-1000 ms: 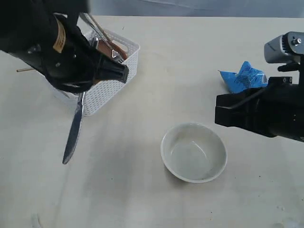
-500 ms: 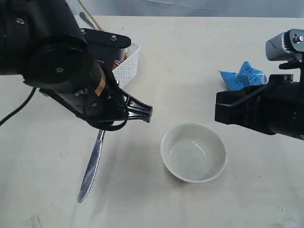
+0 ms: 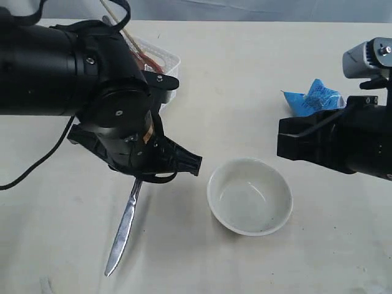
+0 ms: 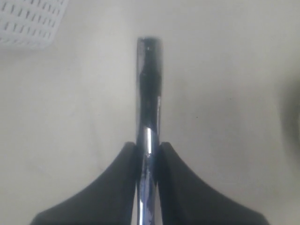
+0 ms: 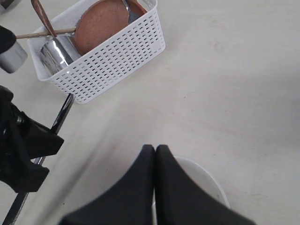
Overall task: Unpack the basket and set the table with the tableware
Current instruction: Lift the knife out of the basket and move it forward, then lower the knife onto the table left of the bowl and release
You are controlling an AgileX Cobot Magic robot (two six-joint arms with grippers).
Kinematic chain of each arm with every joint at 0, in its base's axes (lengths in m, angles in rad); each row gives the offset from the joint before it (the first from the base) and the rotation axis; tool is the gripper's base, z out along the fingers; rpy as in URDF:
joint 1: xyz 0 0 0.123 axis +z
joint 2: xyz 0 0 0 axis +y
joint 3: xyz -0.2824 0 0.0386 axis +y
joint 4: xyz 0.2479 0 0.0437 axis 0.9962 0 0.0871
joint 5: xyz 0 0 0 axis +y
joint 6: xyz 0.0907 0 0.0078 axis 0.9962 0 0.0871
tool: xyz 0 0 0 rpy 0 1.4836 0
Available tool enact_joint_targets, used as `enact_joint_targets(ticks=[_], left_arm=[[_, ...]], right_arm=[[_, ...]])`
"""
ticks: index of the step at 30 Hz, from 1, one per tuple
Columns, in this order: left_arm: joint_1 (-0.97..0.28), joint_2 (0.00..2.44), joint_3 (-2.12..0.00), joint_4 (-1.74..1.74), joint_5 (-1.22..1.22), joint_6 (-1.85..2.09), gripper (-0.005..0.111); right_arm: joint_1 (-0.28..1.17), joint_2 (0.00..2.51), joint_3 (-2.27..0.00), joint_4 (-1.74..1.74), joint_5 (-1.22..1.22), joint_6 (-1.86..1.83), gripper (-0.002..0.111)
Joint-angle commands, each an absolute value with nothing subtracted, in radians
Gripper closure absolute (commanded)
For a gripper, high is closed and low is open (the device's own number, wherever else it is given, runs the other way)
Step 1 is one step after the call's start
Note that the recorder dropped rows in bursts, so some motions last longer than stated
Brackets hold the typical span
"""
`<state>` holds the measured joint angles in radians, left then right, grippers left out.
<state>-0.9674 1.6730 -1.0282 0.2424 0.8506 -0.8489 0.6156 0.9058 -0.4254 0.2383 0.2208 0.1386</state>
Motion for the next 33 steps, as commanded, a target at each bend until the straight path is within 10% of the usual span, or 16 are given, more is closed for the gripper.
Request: enact_joint_targets(ticks=[1, 33], left_arm=[[-0.975, 1.701, -1.026, 0.219, 0.855, -0.886, 0.107], [-0.85, 1.819, -1.032, 0.107, 0.738, -0.822, 0.107]], right_arm=[[0.618, 0.9, -0.43, 0.223, 0.215, 0.14, 0.109], [0.618, 0.9, -0.43, 0.223, 0.232, 0.14, 0.109]])
